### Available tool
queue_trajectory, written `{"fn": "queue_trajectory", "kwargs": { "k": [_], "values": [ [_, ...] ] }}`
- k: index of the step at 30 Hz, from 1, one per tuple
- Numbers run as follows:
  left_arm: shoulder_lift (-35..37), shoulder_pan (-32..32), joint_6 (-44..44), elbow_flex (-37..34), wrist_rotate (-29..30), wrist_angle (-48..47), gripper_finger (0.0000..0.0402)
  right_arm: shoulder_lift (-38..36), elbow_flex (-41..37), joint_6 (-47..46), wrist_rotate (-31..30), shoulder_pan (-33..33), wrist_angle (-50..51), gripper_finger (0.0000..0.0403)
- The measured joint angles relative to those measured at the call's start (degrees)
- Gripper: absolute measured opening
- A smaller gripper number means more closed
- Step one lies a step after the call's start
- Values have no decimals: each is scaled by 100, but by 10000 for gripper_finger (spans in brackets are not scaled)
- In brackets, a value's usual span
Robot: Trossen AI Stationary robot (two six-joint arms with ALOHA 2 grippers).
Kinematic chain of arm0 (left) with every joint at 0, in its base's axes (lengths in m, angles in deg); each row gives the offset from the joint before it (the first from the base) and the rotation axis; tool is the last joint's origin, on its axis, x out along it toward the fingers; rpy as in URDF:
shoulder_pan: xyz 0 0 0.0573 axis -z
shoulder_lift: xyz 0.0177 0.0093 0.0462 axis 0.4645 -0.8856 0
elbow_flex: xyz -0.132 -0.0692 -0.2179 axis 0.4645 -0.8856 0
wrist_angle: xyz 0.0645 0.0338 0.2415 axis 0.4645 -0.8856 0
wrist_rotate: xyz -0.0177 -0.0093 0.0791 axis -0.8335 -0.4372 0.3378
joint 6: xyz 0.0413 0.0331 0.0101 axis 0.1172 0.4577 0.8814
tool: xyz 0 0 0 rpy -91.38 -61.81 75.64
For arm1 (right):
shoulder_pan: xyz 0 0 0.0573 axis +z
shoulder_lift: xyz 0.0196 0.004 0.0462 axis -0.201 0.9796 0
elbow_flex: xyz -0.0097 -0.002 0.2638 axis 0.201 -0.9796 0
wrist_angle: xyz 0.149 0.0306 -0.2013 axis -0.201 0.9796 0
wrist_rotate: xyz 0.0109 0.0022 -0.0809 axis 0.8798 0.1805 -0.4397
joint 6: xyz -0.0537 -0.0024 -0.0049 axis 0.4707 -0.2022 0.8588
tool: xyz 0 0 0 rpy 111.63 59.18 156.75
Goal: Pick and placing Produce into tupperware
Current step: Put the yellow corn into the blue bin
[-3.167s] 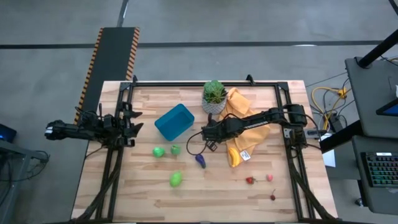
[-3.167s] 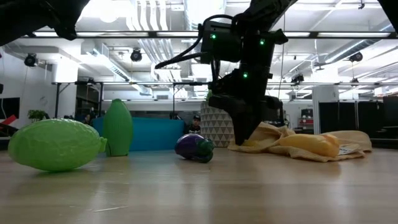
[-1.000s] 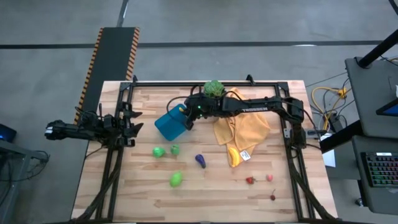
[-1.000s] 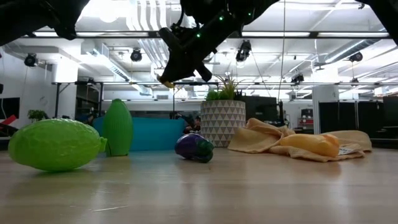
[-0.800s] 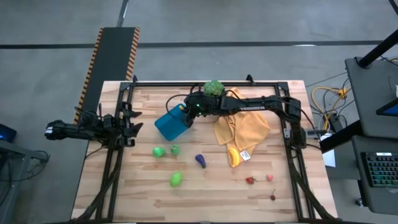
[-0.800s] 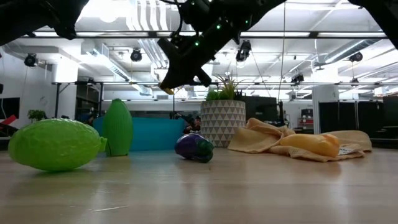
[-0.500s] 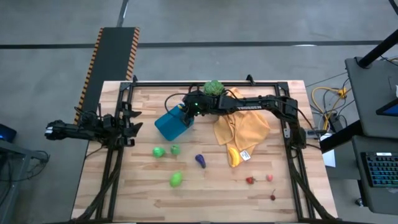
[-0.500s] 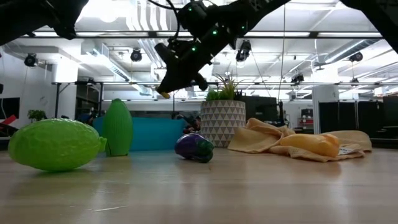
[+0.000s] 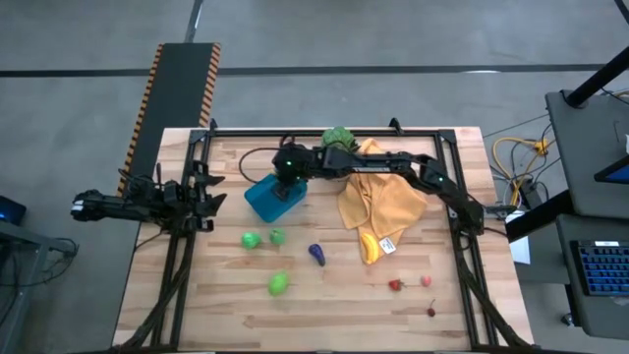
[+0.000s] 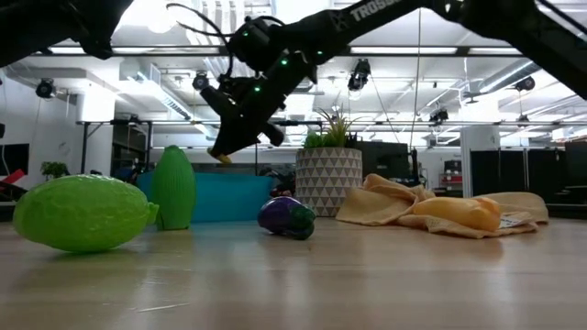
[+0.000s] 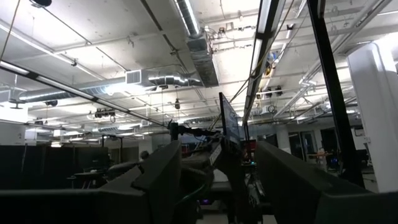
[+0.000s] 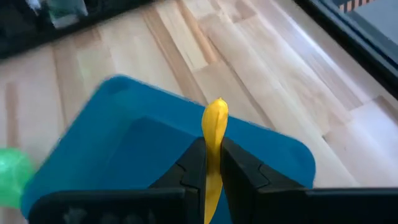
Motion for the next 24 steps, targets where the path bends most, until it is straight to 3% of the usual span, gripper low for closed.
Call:
{"fn": "queue_trajectory", "kwargs": {
  "k": [7,24],
  "values": [
    [-9,1,-30,0,4,0,193,157,631,100,-53,-61,787,33],
    [-2,1,3,0,6,9,193,173,291,111,-47,-262,939,33]
  ]
}}
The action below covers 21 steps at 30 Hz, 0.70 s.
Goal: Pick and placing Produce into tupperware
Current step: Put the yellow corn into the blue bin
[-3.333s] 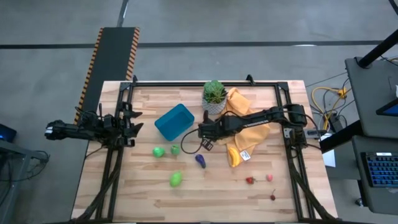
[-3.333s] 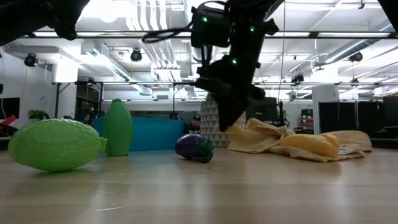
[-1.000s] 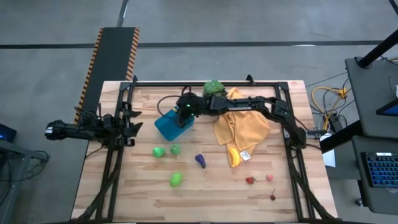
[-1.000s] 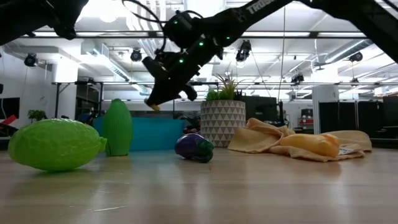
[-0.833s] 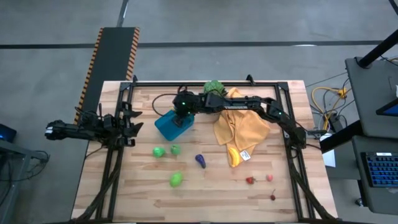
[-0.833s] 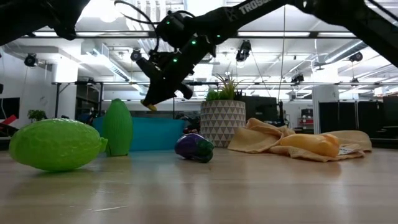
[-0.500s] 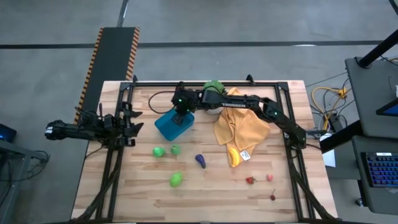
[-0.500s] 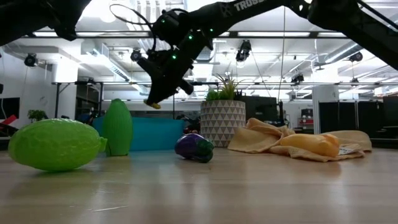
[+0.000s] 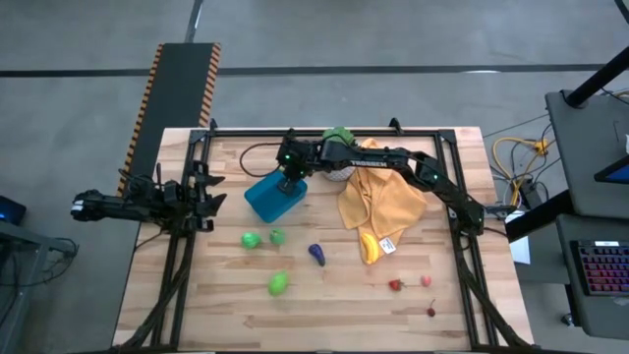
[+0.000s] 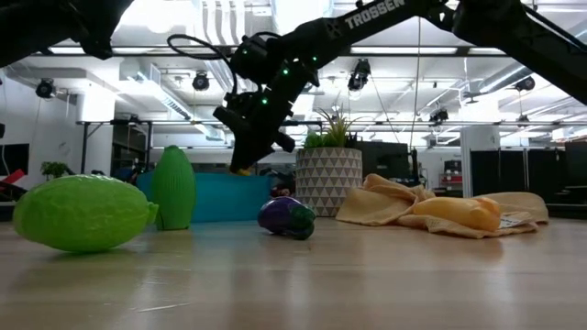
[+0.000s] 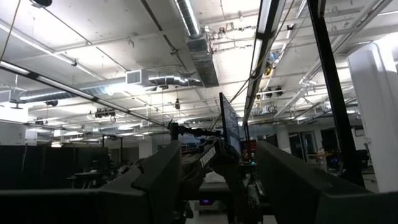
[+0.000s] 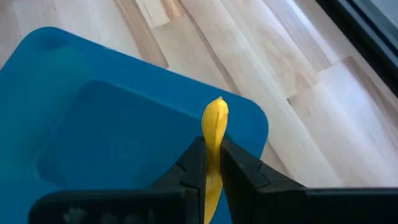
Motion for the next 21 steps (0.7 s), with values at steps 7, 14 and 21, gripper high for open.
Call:
{"fn": "queue_trajectory", "kwargs": {
  "k": [7,14,21],
  "values": [
    [2,-2,0,0,0,0,193,218,1,-2,6,-10,19,33],
    [0,-1,0,0,-1,-2,193,266,0,-24,5,-26,-15,33],
    [0,-1,-2,0,0,-1,193,262,28,-24,-4,-26,-7,34]
  ]
}}
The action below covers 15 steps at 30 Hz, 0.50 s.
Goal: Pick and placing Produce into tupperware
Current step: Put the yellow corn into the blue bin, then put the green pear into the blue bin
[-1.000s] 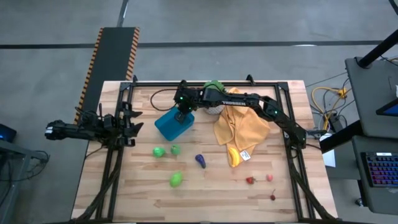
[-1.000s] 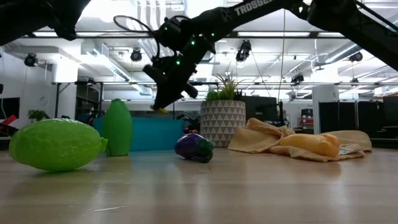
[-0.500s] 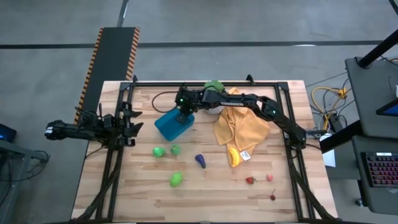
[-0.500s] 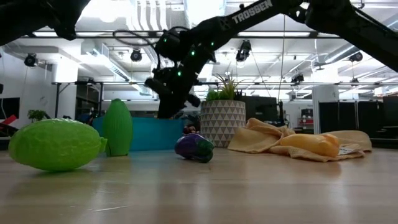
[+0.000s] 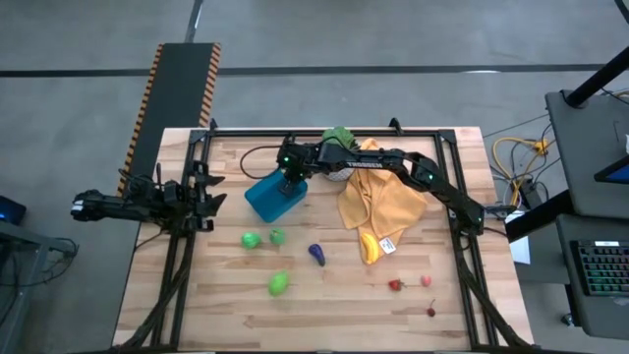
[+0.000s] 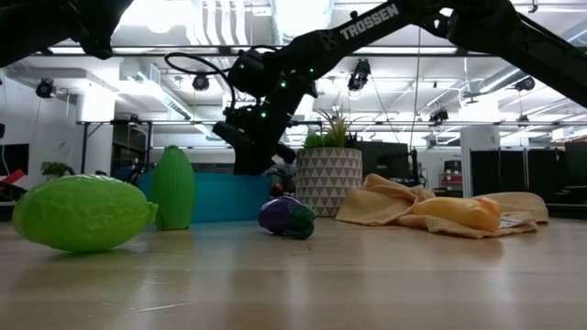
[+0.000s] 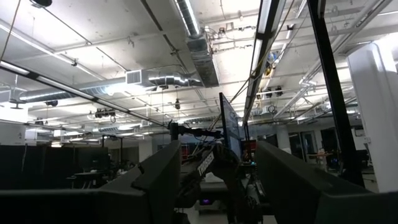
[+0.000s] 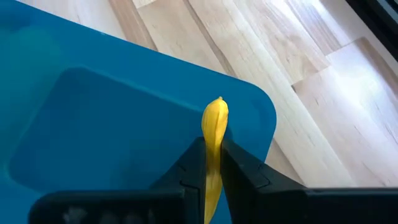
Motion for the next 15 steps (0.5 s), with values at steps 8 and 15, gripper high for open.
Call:
{"fn": "queue_trajectory", "kwargs": {
  "k": [8,15],
  "values": [
    [-2,-1,-2,0,0,-1,193,-2,-1,0,2,0,9,71],
    [-2,-1,0,0,-1,-1,193,-7,18,-2,20,4,40,111]
  ]
}}
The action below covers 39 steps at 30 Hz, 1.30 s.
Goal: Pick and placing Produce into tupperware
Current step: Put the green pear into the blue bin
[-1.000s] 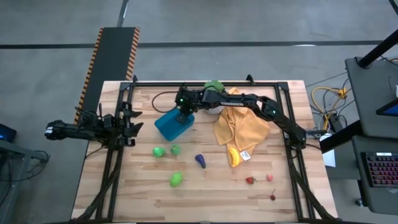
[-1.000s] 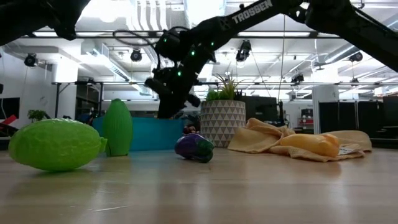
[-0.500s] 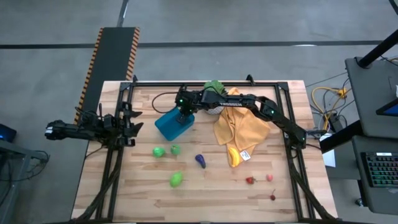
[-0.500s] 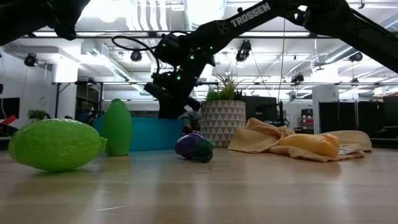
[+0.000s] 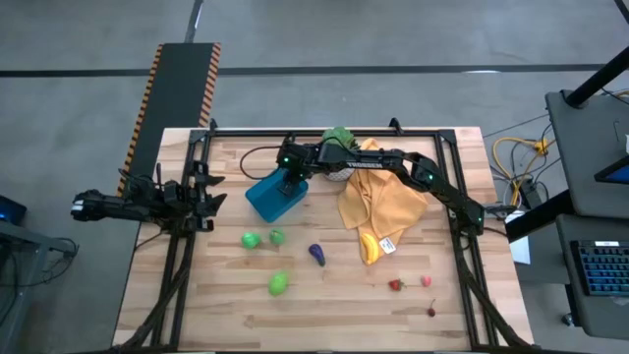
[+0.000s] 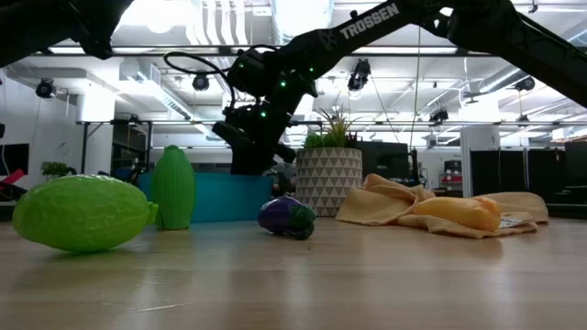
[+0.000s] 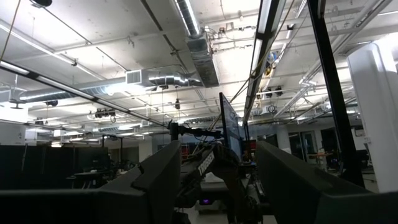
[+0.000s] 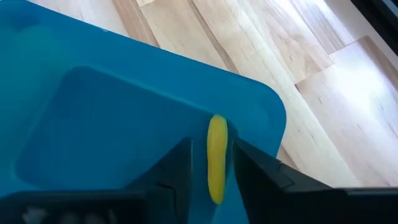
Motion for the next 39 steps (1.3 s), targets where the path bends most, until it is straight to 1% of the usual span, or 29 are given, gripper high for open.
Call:
{"fn": "queue_trajectory", "kwargs": {
  "k": [4,10,13,20,25,29,32,34,39],
  "values": [
    [0,1,-1,0,0,-1,193,-96,108,66,43,60,111,118],
    [0,0,-2,0,2,-2,193,-682,187,424,196,445,135,111],
    [0,0,-2,0,0,-4,193,-1110,136,561,190,802,150,105],
    [0,0,-16,0,2,-9,193,-2181,27,1119,157,1914,243,92],
    [-2,0,-31,0,2,-19,193,-3052,-257,1439,-144,2681,352,84],
    [-4,0,-30,0,0,-71,193,-3818,-971,1597,-623,3242,211,79],
    [-4,2,-28,0,0,-118,193,-4439,-1848,1587,-915,3513,-99,76],
    [-7,2,-31,0,2,-114,193,-4901,-2573,1572,-1078,3617,-531,74],
    [-4,2,-44,0,2,-114,193,-6009,-4523,1565,-1125,3627,-2159,74]
  ]
}}
